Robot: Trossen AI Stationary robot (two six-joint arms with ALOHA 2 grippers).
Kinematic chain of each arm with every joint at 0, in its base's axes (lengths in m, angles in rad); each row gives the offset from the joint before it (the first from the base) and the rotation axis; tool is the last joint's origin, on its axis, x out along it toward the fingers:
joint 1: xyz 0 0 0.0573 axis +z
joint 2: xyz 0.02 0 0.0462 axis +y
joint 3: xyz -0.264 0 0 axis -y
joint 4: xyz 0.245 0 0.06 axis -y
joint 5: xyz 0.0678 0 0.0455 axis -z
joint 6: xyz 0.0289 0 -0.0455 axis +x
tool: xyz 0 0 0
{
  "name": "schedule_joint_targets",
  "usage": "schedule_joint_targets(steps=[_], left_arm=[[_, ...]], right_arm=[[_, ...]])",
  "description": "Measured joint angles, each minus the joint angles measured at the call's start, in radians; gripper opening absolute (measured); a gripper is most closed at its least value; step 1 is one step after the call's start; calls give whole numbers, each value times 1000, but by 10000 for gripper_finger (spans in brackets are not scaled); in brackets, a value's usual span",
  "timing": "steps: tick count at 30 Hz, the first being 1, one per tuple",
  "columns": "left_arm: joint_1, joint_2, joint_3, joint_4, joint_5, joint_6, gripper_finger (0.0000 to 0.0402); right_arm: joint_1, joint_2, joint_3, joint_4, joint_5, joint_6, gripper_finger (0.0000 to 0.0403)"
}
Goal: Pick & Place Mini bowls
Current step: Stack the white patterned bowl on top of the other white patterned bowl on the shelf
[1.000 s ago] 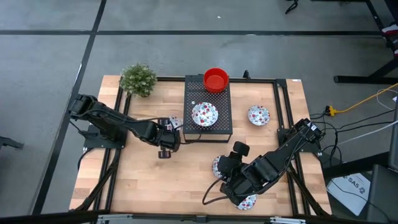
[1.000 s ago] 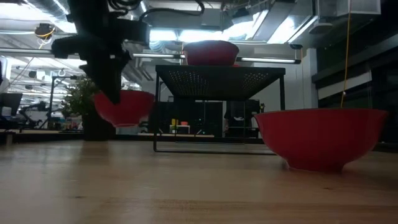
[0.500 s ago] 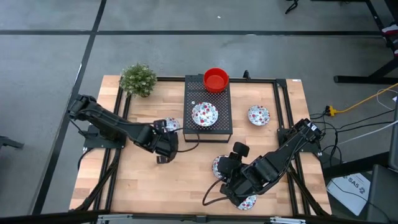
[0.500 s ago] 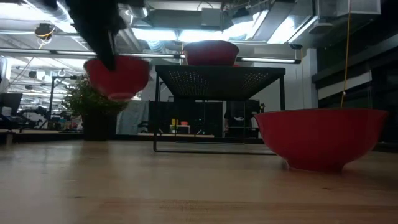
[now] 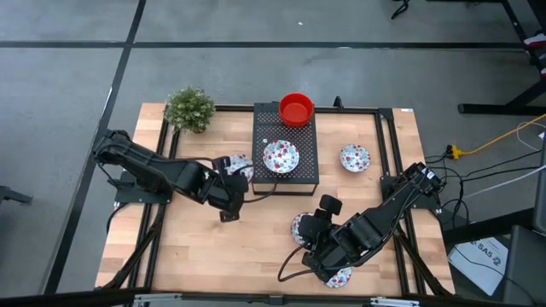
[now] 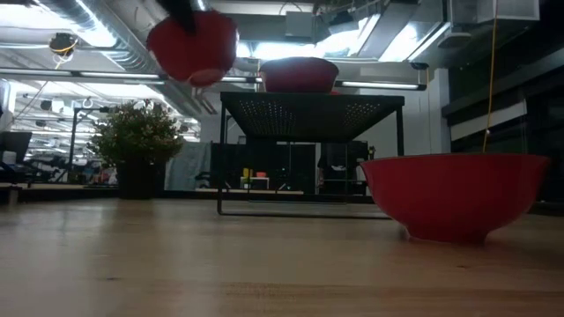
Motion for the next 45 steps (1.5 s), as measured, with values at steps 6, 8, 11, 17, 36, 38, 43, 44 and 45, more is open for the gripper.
schedule_joint_targets(steps=[6, 8, 11, 17, 36, 38, 43, 44, 45], left_arm=[[0, -1, 87, -87, -51, 13, 6], [4, 0, 109, -95, -62, 42, 6], [17, 0, 148, -92, -69, 90, 6], [63, 0, 212, -92, -71, 173, 6], [162, 120, 436, -39, -20, 466, 6], [163, 151, 476, -39, -9, 502, 6], [178, 236, 566, -40, 46, 560, 6], [183, 250, 581, -38, 56, 570, 6], [186, 264, 594, -39, 66, 578, 6]], right_arm=[[0, 0, 0, 0, 0, 0, 190], [0, 0, 0, 0, 0, -1, 190], [0, 0, 0, -1, 0, -3, 190], [0, 0, 0, -1, 2, -4, 190], [0, 0, 0, 0, 12, -3, 190], [0, 0, 0, 0, 13, -3, 190], [0, 0, 0, 0, 13, -3, 190], [0, 0, 0, 0, 13, -2, 190], [0, 0, 0, 0, 13, -2, 190]])
